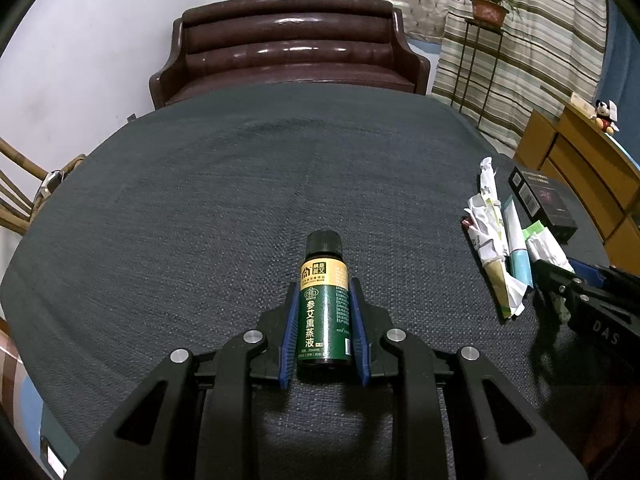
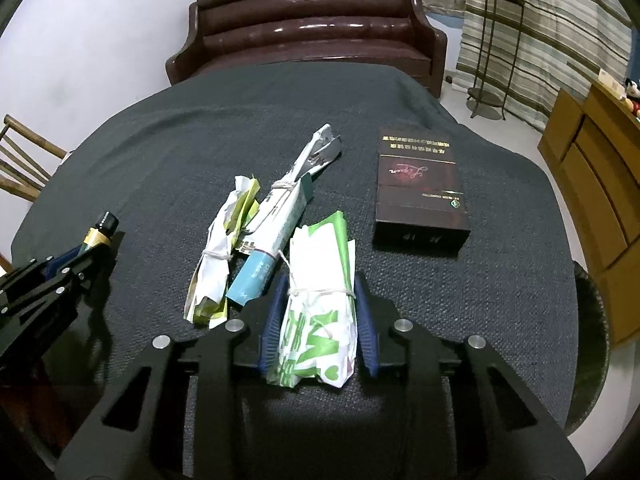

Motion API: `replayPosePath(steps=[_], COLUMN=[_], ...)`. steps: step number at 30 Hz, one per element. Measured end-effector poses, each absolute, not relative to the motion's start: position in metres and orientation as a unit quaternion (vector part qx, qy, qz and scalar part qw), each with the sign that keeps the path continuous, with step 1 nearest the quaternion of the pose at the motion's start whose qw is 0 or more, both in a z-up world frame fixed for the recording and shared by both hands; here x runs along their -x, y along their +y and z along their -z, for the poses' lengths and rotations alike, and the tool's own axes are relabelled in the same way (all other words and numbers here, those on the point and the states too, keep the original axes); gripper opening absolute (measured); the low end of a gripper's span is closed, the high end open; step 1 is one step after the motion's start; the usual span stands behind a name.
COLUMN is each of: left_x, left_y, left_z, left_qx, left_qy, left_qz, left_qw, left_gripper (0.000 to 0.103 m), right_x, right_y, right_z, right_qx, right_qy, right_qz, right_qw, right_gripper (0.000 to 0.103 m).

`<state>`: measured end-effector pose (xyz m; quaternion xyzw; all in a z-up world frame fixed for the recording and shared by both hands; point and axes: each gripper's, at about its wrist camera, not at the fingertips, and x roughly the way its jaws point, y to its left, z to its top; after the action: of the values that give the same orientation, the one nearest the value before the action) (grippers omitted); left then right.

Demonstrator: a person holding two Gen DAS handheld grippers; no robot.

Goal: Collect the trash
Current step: 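Grasp the green-white printed wrapper with the right gripper, then carry the green bottle and green-white wrapper over the bin and open both grippers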

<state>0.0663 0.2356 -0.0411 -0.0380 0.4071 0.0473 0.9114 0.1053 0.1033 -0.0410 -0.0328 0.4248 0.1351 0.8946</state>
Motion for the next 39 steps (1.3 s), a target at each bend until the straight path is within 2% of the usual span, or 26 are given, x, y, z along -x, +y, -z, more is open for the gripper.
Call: replayPosePath(steps=[16, 28, 39], left_x=[-0.056, -0.049, -0.052], left_y=[0.198, 0.106, 0.014], left_z=[0.027, 0.006, 0.001], left_qx=[0.030, -0.002, -0.044], left_qy=[0.384, 0.352, 0.336], left_qz=[-0.015, 0.081, 0.163], left_qw=[0.923, 0.932, 0.927], left_gripper=[0.025, 0.025, 0.025], right_x=[-0.070, -0.048, -0.032], right_y=[0.067, -0.038, -0.124], right_z=[0.020, -0.003, 0.001], right_qx=[0.033, 0.005, -0.025], right_qy=[0.371, 0.335, 0.325], right_qz=[-0.114, -0.021, 0.052], right_qw=[0.921, 0.942, 0.944], right_gripper=[0.031, 0.031, 0.031])
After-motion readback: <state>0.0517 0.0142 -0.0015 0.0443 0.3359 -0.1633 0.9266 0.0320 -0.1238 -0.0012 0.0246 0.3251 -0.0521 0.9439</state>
